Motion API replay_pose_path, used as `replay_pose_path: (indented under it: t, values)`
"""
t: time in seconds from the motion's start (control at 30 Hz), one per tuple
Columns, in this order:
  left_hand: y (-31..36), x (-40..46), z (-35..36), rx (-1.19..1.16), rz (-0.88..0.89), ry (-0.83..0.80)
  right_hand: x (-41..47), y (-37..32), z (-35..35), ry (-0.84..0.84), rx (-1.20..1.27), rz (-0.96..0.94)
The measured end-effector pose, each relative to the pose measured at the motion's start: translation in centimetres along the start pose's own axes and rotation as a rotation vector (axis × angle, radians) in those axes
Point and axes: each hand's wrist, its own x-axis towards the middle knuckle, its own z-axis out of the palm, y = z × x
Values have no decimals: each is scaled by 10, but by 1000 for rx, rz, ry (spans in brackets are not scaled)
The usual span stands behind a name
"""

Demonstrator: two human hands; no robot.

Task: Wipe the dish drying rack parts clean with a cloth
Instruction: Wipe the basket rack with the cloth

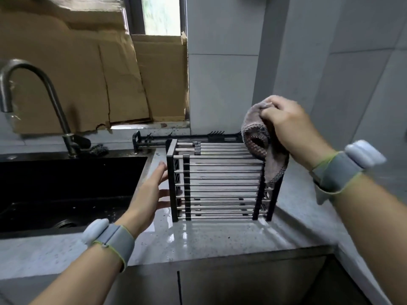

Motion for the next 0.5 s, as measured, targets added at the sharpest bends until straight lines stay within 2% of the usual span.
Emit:
replay_pose_path:
  t: [0.13,0.23,0.3,0.4,0.5]
  values:
    - [15,-1,-7,125,4,-2,29,-10,25,-254,-311,53]
    - [22,0,-11,138,29,1,37,-10,51,-409,-424,101]
    - [24,1,-12,88,58,18,37,-14,73,-470,-472,60]
    - [22,3,-13,5,47,8,32,-25,106,-502,-495,-12]
    - [17,2,-17,-46,44,-28,34,-38,123,-397,-407,-35]
